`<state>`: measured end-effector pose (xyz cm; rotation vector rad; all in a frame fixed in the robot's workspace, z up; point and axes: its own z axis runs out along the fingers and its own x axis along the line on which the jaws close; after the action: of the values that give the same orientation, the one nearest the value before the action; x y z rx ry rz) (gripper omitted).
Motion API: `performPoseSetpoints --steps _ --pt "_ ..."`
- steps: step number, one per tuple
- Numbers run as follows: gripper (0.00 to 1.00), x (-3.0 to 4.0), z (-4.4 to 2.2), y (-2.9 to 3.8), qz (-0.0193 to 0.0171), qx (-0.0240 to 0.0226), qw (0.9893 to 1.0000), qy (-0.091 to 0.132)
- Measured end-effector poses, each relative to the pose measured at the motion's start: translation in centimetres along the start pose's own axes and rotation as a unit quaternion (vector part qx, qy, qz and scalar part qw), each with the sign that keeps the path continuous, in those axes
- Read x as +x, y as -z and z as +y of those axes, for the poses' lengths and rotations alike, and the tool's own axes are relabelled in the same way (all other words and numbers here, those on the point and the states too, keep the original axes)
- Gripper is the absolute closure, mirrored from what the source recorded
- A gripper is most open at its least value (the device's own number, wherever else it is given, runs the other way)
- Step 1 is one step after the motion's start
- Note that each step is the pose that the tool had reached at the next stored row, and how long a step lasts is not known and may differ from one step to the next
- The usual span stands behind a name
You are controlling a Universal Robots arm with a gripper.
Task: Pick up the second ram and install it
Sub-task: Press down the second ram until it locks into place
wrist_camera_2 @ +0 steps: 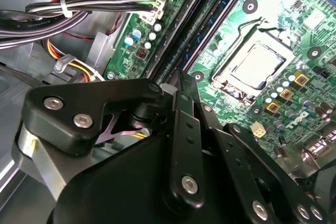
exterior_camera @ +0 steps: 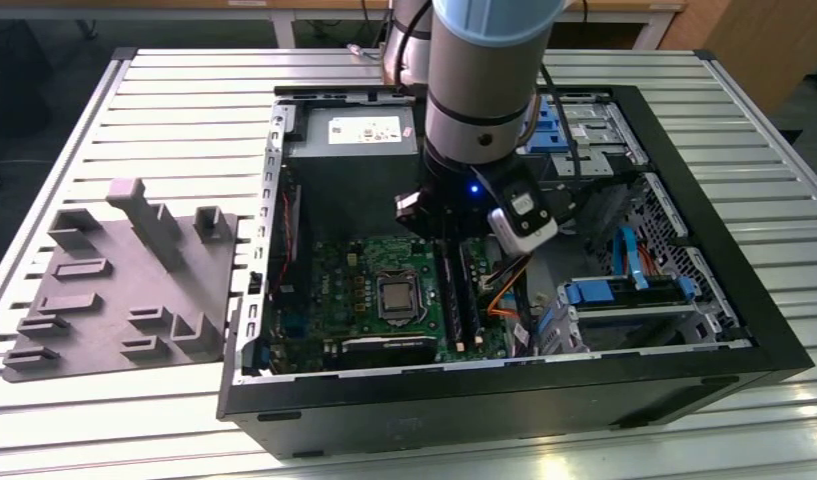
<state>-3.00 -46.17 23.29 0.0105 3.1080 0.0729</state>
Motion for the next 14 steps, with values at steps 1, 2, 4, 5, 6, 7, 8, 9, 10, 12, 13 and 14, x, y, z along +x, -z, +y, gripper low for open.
performPoseSetpoints --steps 1,2,4,5,6,7,8,9,10,12,13,14 --pt "0.89 0.01 0.05 0.0 0.0 0.0 1.0 0.0" --pt "0.89 0.01 0.1 -0.01 0.0 0.0 1.0 0.0" --pt "0.89 0.02 0.21 -0.01 0.0 0.0 1.0 0.0" --pt "0.89 0.03 0.27 -0.02 0.0 0.0 1.0 0.0" --pt "0.89 0.03 0.33 -0.01 0.0 0.0 1.0 0.0" --pt "0.89 0.04 0.39 -0.02 0.0 0.0 1.0 0.0" --pt "0.89 0.05 0.44 -0.02 0.0 0.0 1.0 0.0" --pt "0.89 0.05 0.5 -0.02 0.0 0.0 1.0 0.0" --pt "0.89 0.06 0.56 -0.03 0.0 0.0 1.0 0.0" --pt "0.89 0.07 0.68 -0.03 0.0 0.0 1.0 0.0" --pt "0.89 0.08 0.73 -0.03 0.0 0.0 1.0 0.0" --pt "0.89 0.09 0.79 -0.04 0.0 0.0 1.0 0.0"
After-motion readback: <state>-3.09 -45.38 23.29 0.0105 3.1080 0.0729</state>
